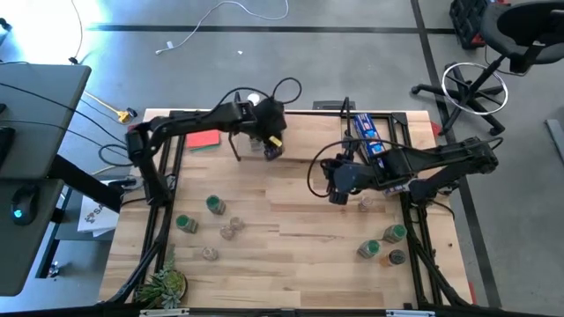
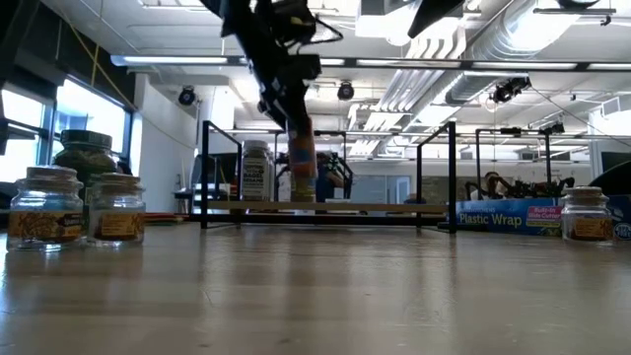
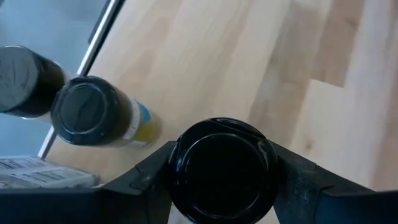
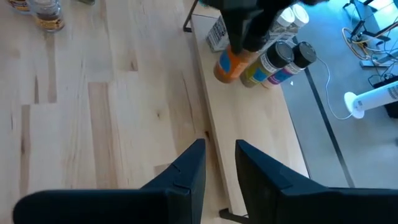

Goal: Shelf spices
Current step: Put the black seasoning bottle on the shelf aligned with the other black seasoning bottles

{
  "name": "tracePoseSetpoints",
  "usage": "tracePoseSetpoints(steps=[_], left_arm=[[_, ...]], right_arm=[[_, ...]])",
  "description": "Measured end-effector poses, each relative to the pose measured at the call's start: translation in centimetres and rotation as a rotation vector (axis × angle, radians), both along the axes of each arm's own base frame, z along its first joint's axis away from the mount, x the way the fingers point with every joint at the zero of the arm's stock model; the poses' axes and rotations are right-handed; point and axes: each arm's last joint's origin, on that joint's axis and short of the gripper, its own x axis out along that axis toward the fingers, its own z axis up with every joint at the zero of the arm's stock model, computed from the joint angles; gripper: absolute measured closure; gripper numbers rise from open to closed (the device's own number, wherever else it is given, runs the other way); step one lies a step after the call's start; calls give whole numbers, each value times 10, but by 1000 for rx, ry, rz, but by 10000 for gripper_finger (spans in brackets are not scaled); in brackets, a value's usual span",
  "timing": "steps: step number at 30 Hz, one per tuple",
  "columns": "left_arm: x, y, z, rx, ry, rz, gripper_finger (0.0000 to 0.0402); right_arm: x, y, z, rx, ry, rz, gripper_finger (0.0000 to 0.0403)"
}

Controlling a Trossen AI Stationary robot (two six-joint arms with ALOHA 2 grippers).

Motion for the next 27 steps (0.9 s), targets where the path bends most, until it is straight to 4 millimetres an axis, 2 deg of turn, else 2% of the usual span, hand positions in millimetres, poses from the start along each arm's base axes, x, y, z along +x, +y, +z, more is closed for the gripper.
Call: tracePoseSetpoints(steps=[7, 14, 18, 21, 25, 27], left_arm=[[9, 9, -17, 96, 78, 47, 144], [11, 9, -12, 181, 74, 61, 140], [12, 6, 0, 257, 30, 29, 141], [13, -3, 11, 309, 0, -8, 141], [6, -26, 42, 423, -34, 1, 141], [-5, -42, 60, 492, -43, 31, 141]], right_arm=[[0, 0, 0, 0, 1, 0, 322], [0, 0, 0, -1, 2, 1, 322], [0, 0, 0, 0, 0, 0, 322], [1, 0, 1, 0, -19, -3, 322], [11, -1, 2, -22, -63, 6, 322], [21, -6, -3, -34, -47, 42, 322]])
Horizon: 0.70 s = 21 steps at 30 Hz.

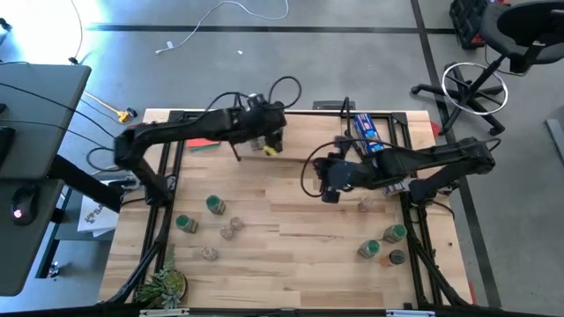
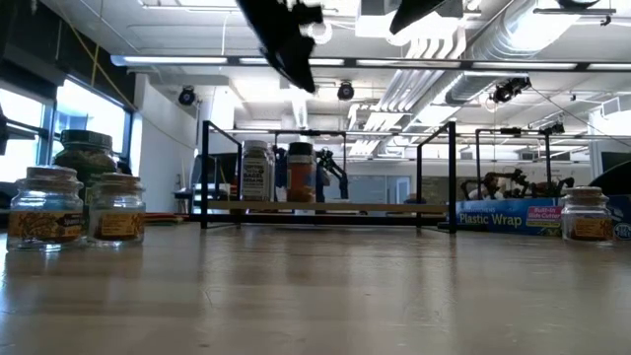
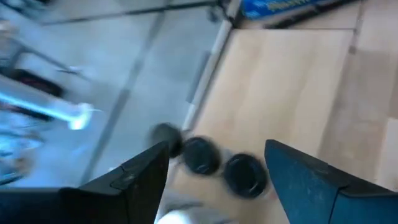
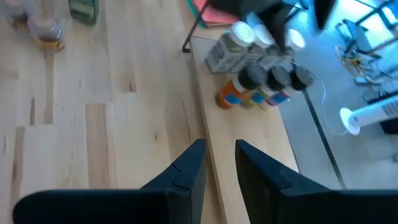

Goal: Shelf spices
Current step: Put the black seasoning bottle on the shelf aligned with the other black seasoning bottles

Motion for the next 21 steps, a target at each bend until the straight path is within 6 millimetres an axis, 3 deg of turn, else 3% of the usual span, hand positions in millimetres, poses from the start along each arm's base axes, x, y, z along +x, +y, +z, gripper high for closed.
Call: tracePoseSetpoints(steps=[4, 9, 14, 21], left_arm=[[-35, -42, 43, 93, -95, 67, 141], [-87, -86, 78, 47, -278, 84, 140], [-119, -107, 87, -32, -393, 54, 140], [-130, -117, 75, -8, -390, 82, 140]], right_arm=[[23, -21, -33, 52, -39, 174, 322], [38, -61, -80, 149, -318, 293, 322], [50, -99, -109, 281, -416, 269, 332], [87, -126, -144, 308, -336, 238, 357]])
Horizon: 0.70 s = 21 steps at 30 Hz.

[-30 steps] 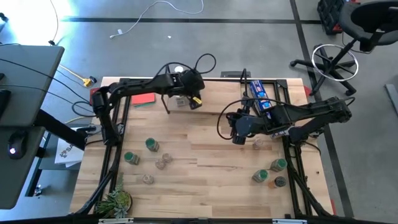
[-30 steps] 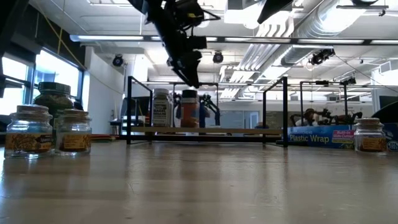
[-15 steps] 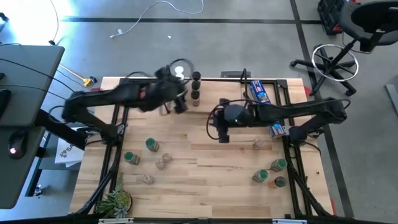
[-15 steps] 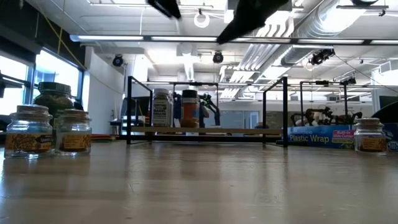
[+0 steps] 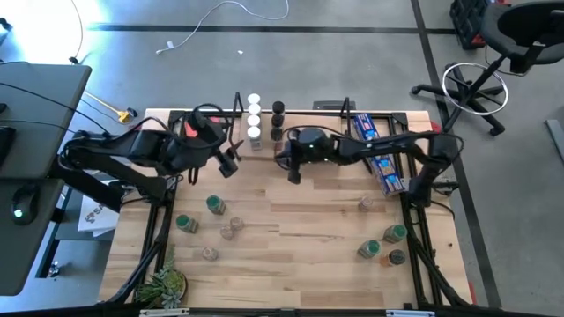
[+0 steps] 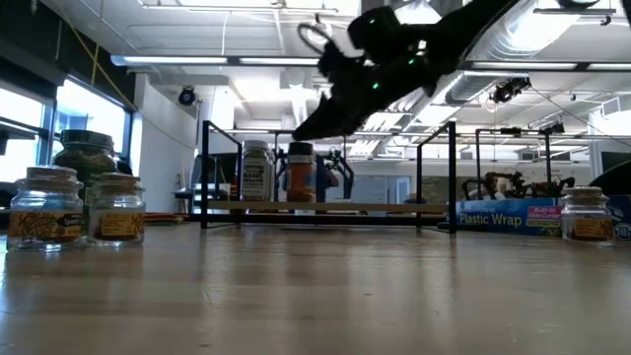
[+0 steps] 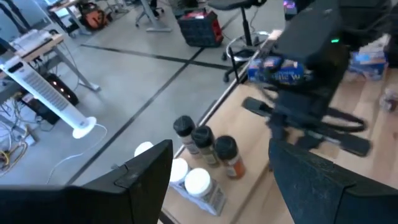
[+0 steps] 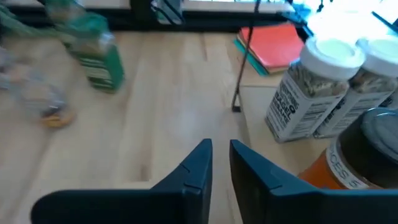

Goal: Shelf spices
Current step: Put the black seasoning bottle on the shelf aligned with the other black seasoning bottles

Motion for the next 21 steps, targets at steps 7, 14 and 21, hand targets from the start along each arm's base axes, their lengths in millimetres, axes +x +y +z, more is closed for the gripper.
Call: tracePoseSetpoints(steps=[7, 14, 21], left_arm=[[3, -4, -6, -20, 30, -9, 140], [5, -8, -9, -26, 42, -18, 140], [5, -8, -9, -26, 45, -19, 140]], right_arm=[[14, -27, -18, -35, 28, -115, 368], [10, -49, -24, -27, 26, -176, 368], [7, -60, -24, -30, 19, -203, 368]])
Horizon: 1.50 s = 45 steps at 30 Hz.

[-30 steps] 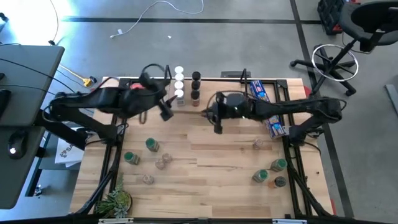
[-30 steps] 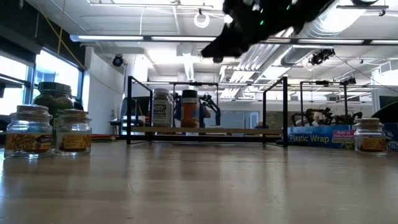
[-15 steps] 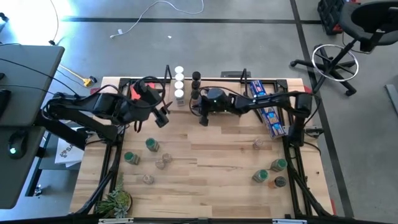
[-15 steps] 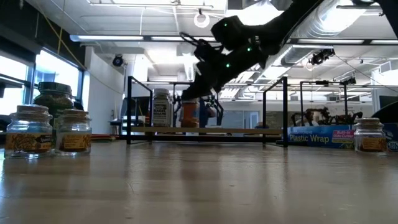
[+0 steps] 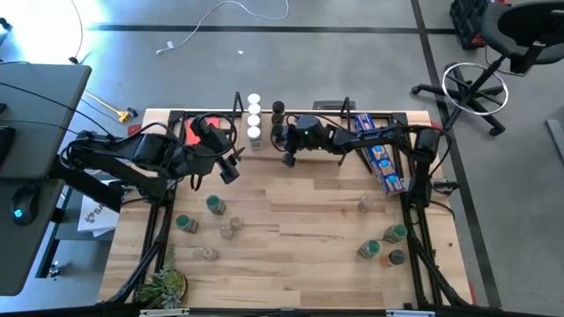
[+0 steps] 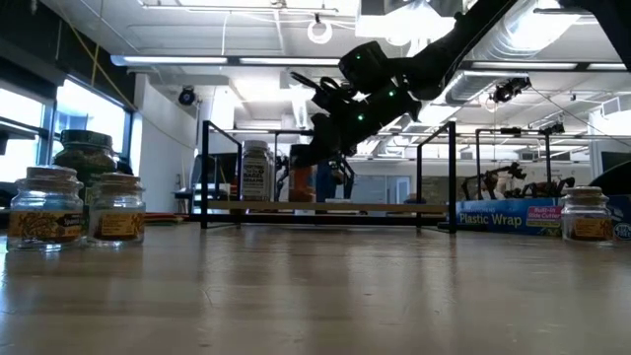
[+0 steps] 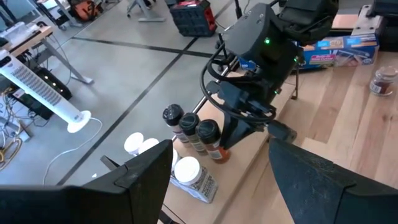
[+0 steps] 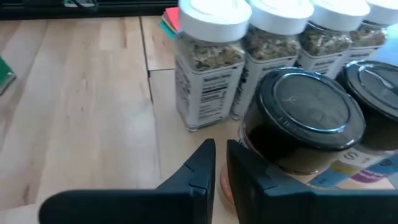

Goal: Shelf spices
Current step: Put the black seasoning bottle on the shelf aligned with the other black seasoning bottles

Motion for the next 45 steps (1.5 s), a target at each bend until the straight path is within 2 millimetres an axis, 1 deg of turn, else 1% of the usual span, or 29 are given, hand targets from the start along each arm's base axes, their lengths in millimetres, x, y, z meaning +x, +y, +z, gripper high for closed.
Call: tracePoseSetpoints(steps=[9, 14, 16, 18, 22, 26, 28, 31, 32, 35, 38, 40, 43, 45], left_arm=[[0, 0, 0, -3, 0, -2, 140], [0, 0, 0, -5, -2, -1, 140], [0, 0, 0, -11, -8, 2, 140], [0, 0, 0, -24, -10, -3, 140], [0, -5, -1, -37, -9, -32, 140], [-1, -15, -2, -37, -3, -78, 140], [0, -21, -2, -39, -2, -97, 140], [1, -28, -5, -34, 0, -106, 140], [3, -31, -7, -28, 6, -107, 140], [11, -38, -14, 1, 35, -110, 140], [22, -44, -23, 44, 69, -89, 140], [30, -47, -31, 67, 97, -77, 140], [41, -51, -42, 82, 140, -77, 140], [48, -54, -50, 95, 174, -82, 140]], right_arm=[[-3, -10, 1, -4, -13, -26, 368], [-3, -10, 1, -2, -14, -19, 368], [-3, -7, 3, 3, -19, 0, 368], [-2, 0, 9, 2, -26, 19, 368], [-5, 20, 30, 1, -33, 68, 368], [-16, 48, 55, -27, 7, 138, 368], [-26, 65, 70, -50, 52, 163, 368], [-48, 93, 94, -91, 125, 194, 368], [-58, 104, 103, -99, 148, 212, 368], [-89, 142, 120, -133, 245, 344, 368], [-115, 182, 129, -127, 307, 493, 368], [-129, 205, 130, -100, 346, 563, 368], [-146, 236, 127, -37, 416, 634, 368], [-157, 251, 124, 15, 476, 671, 367]])
